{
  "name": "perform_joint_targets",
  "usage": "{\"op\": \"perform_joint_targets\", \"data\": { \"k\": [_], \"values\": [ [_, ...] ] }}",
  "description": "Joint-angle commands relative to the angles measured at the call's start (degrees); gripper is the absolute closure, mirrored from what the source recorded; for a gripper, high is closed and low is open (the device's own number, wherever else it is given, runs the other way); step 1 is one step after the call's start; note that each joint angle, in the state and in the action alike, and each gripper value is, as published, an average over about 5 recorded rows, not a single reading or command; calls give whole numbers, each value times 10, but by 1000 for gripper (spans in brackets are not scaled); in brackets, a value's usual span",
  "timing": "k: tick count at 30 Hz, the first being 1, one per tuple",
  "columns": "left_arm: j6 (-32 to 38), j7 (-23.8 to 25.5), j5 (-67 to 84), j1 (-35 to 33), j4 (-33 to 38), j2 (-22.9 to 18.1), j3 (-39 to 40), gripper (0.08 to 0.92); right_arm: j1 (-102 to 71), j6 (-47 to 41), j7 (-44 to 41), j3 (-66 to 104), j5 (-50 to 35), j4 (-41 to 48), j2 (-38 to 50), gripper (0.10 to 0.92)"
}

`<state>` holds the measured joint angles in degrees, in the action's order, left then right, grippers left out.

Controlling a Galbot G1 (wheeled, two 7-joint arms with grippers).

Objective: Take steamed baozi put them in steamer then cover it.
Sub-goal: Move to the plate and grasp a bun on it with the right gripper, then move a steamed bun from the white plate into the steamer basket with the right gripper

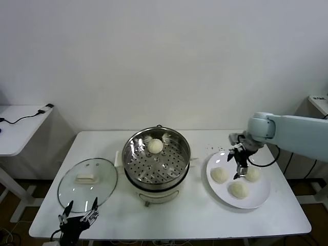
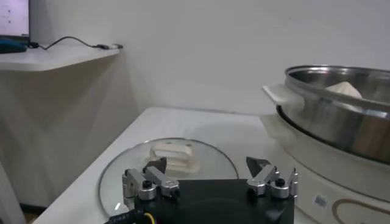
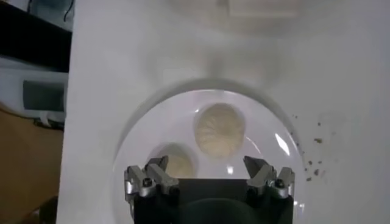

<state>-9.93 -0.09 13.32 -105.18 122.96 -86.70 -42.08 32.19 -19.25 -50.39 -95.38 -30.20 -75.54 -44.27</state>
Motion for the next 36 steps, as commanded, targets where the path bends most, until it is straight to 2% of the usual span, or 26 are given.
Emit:
{"op": "perform_joint_targets", "data": {
  "k": [1,14,17,22,26,32,36],
  "values": [
    [2,0,-1,-1,0,-1,0,177,-111,-32,34,78,25,50,-14,203],
    [5,-1,-1,-2,-1,-3,0,177,-149,-33,50,114,39,91,-52,217],
    [5,-1,0,-2,-1,-3,0,177,-152,-35,53,116,42,92,-53,255],
    [4,-1,0,-1,0,-2,-1,177,-155,-35,62,130,41,97,-55,367],
    [5,-2,0,-1,0,-1,-2,177,-146,-33,52,138,34,86,-51,402],
    [5,-2,0,-2,4,0,-3,177,-30,-14,13,93,-9,43,-20,406],
    [4,-1,-2,-2,9,-1,-1,177,143,1,-29,17,-82,24,-31,406]
  ]
}}
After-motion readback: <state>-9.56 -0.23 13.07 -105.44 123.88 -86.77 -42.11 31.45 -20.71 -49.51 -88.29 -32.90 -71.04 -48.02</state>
